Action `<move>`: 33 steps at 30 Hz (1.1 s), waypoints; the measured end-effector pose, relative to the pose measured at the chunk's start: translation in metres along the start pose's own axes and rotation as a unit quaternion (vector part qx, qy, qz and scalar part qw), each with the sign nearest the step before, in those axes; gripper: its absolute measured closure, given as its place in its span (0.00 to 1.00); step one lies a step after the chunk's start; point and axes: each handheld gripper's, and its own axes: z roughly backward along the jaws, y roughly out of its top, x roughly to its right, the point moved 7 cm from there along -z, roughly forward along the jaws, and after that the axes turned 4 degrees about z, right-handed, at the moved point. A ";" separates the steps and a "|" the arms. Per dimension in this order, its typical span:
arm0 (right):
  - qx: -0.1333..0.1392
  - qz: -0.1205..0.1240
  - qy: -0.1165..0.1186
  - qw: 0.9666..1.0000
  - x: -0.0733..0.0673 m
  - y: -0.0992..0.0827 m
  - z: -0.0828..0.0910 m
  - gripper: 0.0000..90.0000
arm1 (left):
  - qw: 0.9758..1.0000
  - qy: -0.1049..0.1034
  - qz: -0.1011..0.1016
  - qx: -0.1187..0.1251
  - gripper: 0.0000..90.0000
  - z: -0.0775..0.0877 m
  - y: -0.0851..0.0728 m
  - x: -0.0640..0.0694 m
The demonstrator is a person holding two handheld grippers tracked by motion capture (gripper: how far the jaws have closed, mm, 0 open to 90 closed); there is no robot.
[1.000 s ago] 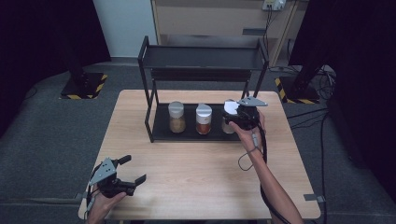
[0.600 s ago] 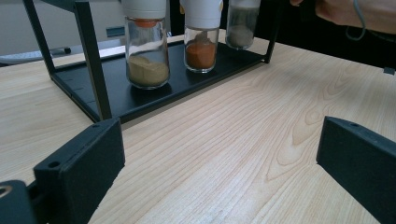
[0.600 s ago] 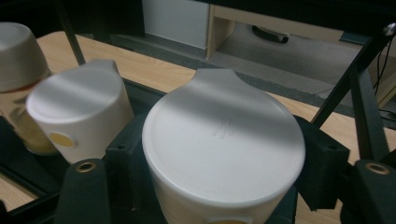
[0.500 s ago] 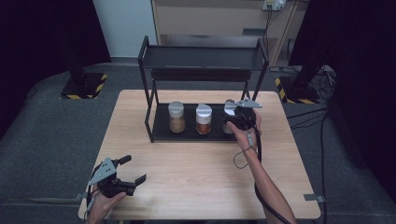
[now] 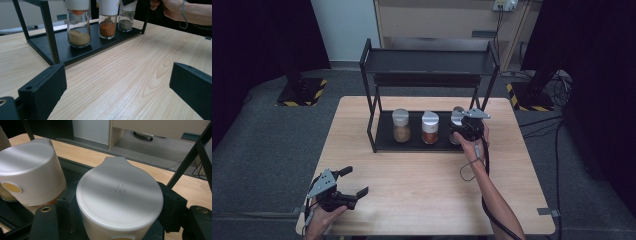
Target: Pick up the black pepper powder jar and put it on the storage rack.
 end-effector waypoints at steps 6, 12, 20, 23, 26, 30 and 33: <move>0.000 -0.001 0.000 1.000 0.000 -0.002 0.000 0.35 | 1.000 0.000 0.000 0.000 0.00 0.000 0.000 0.000; 0.003 -0.003 0.000 1.000 0.001 -0.005 0.000 0.35 | 1.000 0.000 0.000 0.000 0.00 0.000 0.000 0.000; 0.005 0.000 0.003 1.000 0.003 -0.007 0.001 0.32 | 1.000 -0.001 0.000 -0.001 0.00 0.000 0.000 0.000; 0.006 0.000 0.004 1.000 0.003 -0.005 0.002 0.23 | 1.000 0.000 0.000 0.000 0.00 0.000 0.000 0.000; 0.009 0.011 0.003 1.000 0.002 -0.001 0.004 0.19 | 1.000 0.000 0.000 0.000 0.00 0.000 0.000 0.000; 0.014 0.014 0.010 1.000 0.004 0.006 0.009 0.13 | 1.000 0.000 0.000 0.000 0.00 0.000 0.000 0.000; 0.018 0.012 0.017 1.000 0.007 0.013 0.013 0.09 | 1.000 0.001 0.002 0.001 0.00 0.000 0.000 0.000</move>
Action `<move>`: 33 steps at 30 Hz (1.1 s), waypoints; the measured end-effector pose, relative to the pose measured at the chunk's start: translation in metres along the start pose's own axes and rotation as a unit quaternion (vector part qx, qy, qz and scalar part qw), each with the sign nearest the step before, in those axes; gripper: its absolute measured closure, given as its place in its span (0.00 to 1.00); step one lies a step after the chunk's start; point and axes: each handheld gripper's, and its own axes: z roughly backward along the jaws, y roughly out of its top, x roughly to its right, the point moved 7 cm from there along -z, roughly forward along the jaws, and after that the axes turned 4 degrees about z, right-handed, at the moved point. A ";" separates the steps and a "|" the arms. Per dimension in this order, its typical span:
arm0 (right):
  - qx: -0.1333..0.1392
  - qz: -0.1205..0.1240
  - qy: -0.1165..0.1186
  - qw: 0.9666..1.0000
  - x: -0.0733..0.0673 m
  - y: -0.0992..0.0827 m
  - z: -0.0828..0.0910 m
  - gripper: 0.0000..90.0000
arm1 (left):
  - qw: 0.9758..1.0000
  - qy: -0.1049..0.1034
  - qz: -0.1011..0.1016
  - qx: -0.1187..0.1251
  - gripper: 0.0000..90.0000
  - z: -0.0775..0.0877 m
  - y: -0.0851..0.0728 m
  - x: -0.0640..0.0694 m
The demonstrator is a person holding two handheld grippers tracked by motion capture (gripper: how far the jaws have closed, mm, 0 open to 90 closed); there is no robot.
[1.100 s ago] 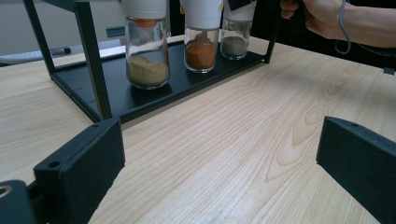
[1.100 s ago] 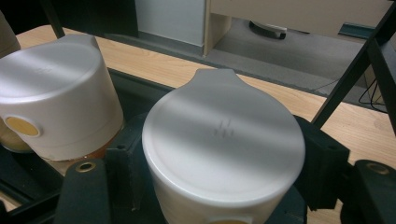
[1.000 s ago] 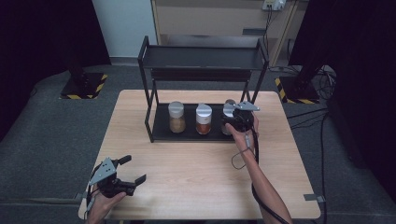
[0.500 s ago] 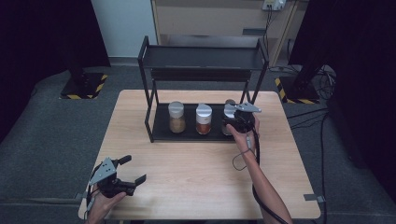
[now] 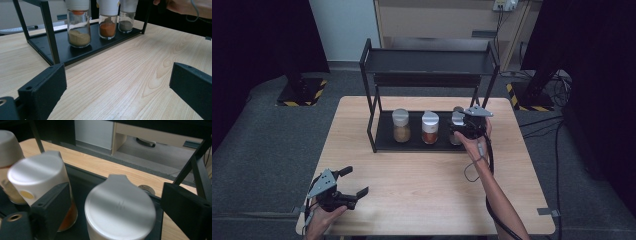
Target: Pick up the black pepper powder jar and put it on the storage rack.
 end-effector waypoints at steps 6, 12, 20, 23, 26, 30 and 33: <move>0.009 0.008 0.021 1.000 0.004 0.014 0.012 0.05 | 1.000 0.001 0.002 -0.001 0.00 -0.001 0.001 0.000; 0.017 0.018 0.046 0.999 0.006 0.028 0.026 0.05 | 1.000 0.005 0.007 -0.004 0.00 -0.001 0.000 0.000; 0.033 0.039 0.073 0.996 0.002 0.037 0.046 0.05 | 1.000 0.007 0.012 -0.001 0.00 0.000 -0.001 0.000; 0.040 0.036 0.084 0.995 0.001 0.037 0.053 0.05 | 1.000 0.007 0.009 -0.004 0.00 0.001 -0.001 0.000; 0.043 0.040 0.089 0.994 0.000 0.035 0.059 0.05 | 1.000 0.008 0.009 -0.003 0.00 0.002 -0.001 0.000; 0.047 0.044 0.098 0.993 -0.002 0.033 0.067 0.05 | 1.000 0.009 0.015 0.004 0.00 0.005 -0.002 -0.001; 0.051 0.044 0.102 0.992 -0.001 0.031 0.074 0.05 | 1.000 0.009 0.016 0.004 0.00 0.005 -0.002 -0.002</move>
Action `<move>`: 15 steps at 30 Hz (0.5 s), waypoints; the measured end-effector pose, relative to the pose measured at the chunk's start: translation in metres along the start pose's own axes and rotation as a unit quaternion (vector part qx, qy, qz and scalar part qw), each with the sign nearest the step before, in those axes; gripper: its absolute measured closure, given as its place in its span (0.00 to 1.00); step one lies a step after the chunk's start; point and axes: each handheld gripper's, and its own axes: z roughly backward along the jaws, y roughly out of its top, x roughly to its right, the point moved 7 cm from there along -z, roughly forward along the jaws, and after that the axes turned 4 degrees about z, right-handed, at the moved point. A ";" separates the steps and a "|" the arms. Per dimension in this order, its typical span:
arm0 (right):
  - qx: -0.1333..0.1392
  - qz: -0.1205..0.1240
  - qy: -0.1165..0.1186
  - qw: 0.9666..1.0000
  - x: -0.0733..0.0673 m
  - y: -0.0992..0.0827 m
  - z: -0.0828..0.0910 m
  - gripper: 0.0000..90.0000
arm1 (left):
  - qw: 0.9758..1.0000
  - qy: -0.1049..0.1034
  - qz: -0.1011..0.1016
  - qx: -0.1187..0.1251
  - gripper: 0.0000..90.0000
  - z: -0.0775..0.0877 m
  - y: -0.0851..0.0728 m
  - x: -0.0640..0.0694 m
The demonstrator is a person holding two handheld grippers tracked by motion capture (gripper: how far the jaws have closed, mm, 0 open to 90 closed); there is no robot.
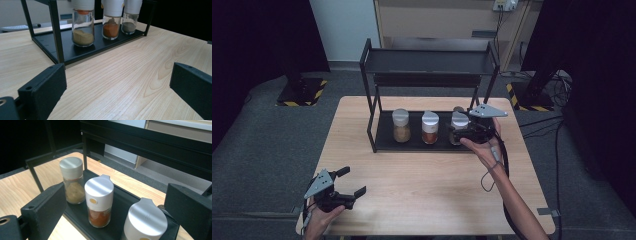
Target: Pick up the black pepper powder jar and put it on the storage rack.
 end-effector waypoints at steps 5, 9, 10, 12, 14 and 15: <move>0.012 -0.005 0.008 1.000 0.000 -0.003 0.013 0.05 | 1.000 0.001 0.001 0.001 0.00 0.001 0.000 0.000; 0.016 -0.002 0.011 1.000 -0.002 -0.004 0.024 0.05 | 1.000 0.002 0.004 0.004 0.00 0.002 -0.001 0.000; 0.017 0.000 0.011 1.000 -0.003 -0.005 0.027 0.05 | 1.000 0.003 0.004 0.004 0.00 0.002 -0.001 0.000; 0.020 0.001 0.012 1.000 -0.003 -0.005 0.033 0.05 | 1.000 0.004 0.005 0.005 0.00 0.002 -0.001 0.000; 0.023 0.003 0.013 1.000 -0.004 -0.005 0.038 0.05 | 1.000 0.004 0.005 0.005 0.00 0.003 -0.001 0.000; 0.025 0.004 0.014 1.000 -0.004 -0.006 0.041 0.05 | 1.000 0.005 0.005 0.005 0.00 0.003 -0.001 0.000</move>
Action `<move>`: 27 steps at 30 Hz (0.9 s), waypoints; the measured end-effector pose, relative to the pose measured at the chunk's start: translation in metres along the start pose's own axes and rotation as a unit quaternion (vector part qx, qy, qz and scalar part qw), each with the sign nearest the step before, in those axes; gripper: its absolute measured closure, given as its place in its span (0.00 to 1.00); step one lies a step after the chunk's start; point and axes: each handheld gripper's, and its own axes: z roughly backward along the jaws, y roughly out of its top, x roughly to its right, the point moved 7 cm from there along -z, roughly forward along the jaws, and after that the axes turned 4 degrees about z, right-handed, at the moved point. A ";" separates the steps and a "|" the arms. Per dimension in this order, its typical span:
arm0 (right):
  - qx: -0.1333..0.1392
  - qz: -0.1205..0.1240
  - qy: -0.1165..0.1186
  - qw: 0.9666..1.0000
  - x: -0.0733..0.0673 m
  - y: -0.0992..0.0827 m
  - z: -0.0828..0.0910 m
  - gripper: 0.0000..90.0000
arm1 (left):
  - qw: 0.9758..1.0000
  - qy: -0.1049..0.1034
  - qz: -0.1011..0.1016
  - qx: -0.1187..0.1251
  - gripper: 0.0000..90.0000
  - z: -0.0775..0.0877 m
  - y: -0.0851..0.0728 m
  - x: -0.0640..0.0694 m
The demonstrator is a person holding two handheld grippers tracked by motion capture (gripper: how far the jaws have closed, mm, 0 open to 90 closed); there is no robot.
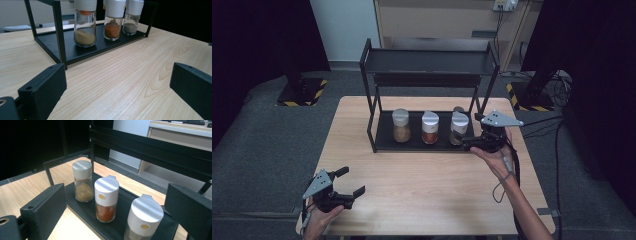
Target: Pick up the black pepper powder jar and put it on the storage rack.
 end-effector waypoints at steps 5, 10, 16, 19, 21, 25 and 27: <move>0.009 0.003 0.005 1.000 -0.003 -0.001 0.014 0.05 | 1.000 0.001 0.002 0.004 0.00 0.001 0.000 0.000; 0.013 0.009 0.007 1.000 -0.008 -0.004 0.028 0.05 | 1.000 0.002 0.005 0.007 0.00 0.002 -0.001 -0.001; 0.019 0.010 0.007 1.000 -0.012 -0.009 0.045 0.05 | 1.000 0.003 0.006 0.010 0.00 0.003 -0.001 -0.001; 0.022 0.009 0.006 1.000 -0.014 -0.012 0.052 0.05 | 1.000 0.004 0.008 0.012 0.00 0.004 -0.001 -0.001; 0.023 0.009 0.006 1.000 -0.015 -0.015 0.057 0.05 | 1.000 0.005 0.009 0.014 0.00 0.005 -0.001 -0.001; 0.024 0.009 0.003 1.000 -0.018 -0.021 0.065 0.05 | 1.000 0.006 0.012 0.018 0.00 0.006 -0.002 -0.002; 0.024 0.007 0.003 1.000 -0.019 -0.025 0.069 0.05 | 1.000 0.006 0.013 0.019 0.00 0.006 -0.002 -0.002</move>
